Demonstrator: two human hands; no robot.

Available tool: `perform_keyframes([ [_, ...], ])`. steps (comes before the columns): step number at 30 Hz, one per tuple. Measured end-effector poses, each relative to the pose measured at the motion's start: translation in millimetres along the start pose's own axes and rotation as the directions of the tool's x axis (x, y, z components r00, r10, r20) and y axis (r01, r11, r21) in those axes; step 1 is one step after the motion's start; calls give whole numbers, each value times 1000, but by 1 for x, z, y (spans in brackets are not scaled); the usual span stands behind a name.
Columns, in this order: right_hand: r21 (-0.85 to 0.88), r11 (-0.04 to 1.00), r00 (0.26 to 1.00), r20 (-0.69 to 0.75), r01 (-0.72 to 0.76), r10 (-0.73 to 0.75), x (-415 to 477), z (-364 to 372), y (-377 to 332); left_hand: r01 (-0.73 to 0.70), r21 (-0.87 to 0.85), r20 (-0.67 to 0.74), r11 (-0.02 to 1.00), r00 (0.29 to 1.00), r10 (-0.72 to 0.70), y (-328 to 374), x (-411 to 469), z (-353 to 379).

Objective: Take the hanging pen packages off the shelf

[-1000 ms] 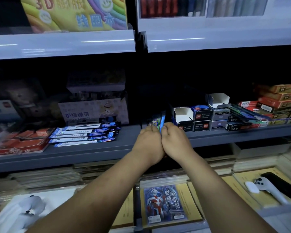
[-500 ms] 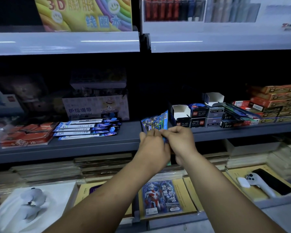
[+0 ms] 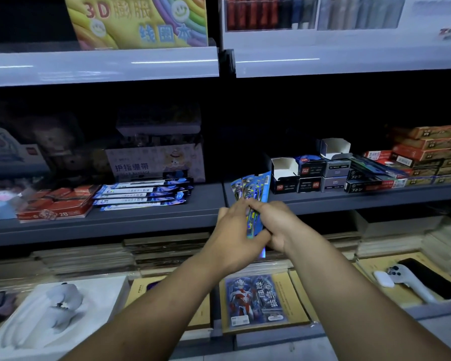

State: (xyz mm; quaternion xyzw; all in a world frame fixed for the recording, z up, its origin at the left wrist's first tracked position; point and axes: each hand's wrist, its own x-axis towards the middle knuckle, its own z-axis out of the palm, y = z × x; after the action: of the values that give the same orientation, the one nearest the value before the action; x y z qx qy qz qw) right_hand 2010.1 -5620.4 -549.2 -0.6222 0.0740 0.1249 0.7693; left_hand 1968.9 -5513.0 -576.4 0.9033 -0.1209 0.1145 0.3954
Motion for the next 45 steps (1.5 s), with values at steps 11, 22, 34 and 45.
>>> perform_keyframes([
  [11,-180,983,948,316,23,36,-11,-13,4,-317,296,37,901,946,321,-31,7,-67],
  [22,-594,770,708,647,233,285,-31,2,-11,-708,664,563,240,684,464,-21,13,-101],
  [34,-549,804,741,633,226,224,-31,16,-22,-287,685,266,670,954,137,-53,-41,-109],
  [45,-385,702,759,552,599,-345,-15,48,-8,26,872,-95,488,989,117,-81,-68,-125],
])
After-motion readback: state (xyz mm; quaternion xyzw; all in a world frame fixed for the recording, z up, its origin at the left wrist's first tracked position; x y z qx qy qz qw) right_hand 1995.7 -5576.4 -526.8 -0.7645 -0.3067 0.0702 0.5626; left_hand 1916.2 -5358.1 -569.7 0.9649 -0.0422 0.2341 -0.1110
